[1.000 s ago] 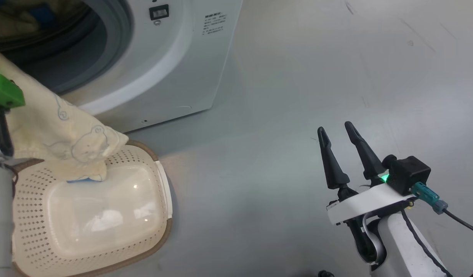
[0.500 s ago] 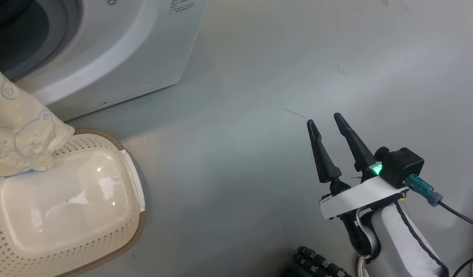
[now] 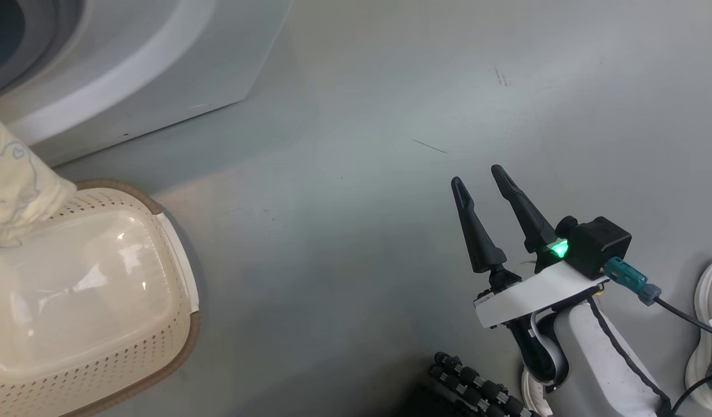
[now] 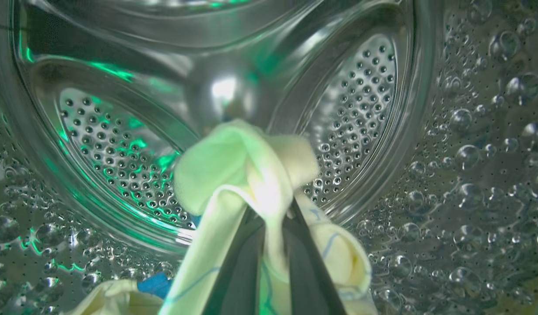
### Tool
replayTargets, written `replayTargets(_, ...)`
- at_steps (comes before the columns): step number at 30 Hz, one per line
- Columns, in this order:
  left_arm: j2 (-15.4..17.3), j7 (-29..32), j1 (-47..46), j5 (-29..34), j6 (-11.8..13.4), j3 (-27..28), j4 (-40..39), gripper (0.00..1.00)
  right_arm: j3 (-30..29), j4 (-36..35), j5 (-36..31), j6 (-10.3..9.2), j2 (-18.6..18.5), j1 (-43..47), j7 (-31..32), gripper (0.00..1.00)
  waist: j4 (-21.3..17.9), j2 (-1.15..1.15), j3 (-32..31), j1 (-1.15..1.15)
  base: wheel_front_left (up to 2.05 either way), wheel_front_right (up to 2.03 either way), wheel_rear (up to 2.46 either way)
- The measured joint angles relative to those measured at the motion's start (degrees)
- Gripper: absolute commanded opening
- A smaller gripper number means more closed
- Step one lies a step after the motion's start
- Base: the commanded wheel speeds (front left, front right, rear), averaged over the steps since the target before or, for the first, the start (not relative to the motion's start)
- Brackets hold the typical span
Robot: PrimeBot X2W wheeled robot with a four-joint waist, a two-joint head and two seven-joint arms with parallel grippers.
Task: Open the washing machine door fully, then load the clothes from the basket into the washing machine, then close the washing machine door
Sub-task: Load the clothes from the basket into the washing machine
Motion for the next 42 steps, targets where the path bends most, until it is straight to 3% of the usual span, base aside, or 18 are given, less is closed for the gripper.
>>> replayTargets(8, -0.38, -1.57, -6.48, 0.02, 0.16, 0.81, -0.22, 0.0, -0.37, -0.03, -0.09, 0.0, 0.03, 0.01, 0.0, 1.0, 0.13, 0.0, 1.42, 0.0, 0.0, 0.0, 0.0)
replayTargets(13, -0.68, -1.71, -5.95, 0.63, 0.59, 0.42, 5.73, 0.0, -0.63, 0.18, -0.19, 0.0, 0.04, 0.0, 0.0, 1.0, 0.7, 0.0, 1.65, 0.0, 0.0, 0.0, 0.0)
replayTargets(18, -1.12, -1.71, -5.28, 1.43, 0.86, 0.15, 9.87, 0.36, -0.38, 0.41, -0.26, 0.0, 0.11, -0.03, 0.0, 1.0, 1.23, 0.0, 1.04, 0.0, 0.0, 0.0, 0.0)
replayTargets(19, -1.43, -1.71, -5.27, 1.43, 1.13, 0.09, 10.61, 0.36, -0.51, 0.43, -0.27, 0.0, 0.11, -0.04, 0.0, 1.0, 1.38, 0.0, 0.88, 0.0, 0.0, 0.0, 0.0)
replayTargets(20, -1.75, -1.71, -5.23, 1.44, 1.14, -0.11, 11.22, 0.52, -0.53, 0.46, -0.27, 0.0, 0.11, -0.04, 0.0, 1.0, 1.53, 0.0, 0.69, 0.0, 0.0, 0.0, 0.0)
replayTargets(22, -2.46, -1.71, -5.1, 1.44, 1.27, -0.31, 12.15, 0.95, -0.65, 0.68, -0.37, 0.0, 0.11, -0.05, 0.0, 1.0, 1.82, 0.0, 0.29, 0.0, 0.0, 0.0, 0.0)
replayTargets(23, -2.8, -1.71, -5.09, 1.44, 1.33, -0.31, 12.84, 1.0, -0.69, 0.75, -0.49, 0.0, 0.11, -0.05, 0.0, 1.0, 1.95, 0.0, 0.06, 0.0, 0.0, 0.0, 0.0)
replayTargets(31, -6.01, -1.72, -4.31, 0.57, 2.11, 0.94, 16.84, 1.0, -1.91, 1.26, -0.63, 0.0, 0.02, -0.05, 0.0, 1.0, 3.16, 0.0, -2.12, 0.0, 0.0, 0.0, 0.0)
replayTargets(42, -13.03, -1.74, -1.48, -1.44, 2.67, 1.56, 19.0, 1.0, -4.99, 1.58, -0.63, 0.0, -0.81, -0.04, 0.0, 1.0, 6.82, 0.0, -4.93, 0.0, 0.0, 0.0, 0.0)
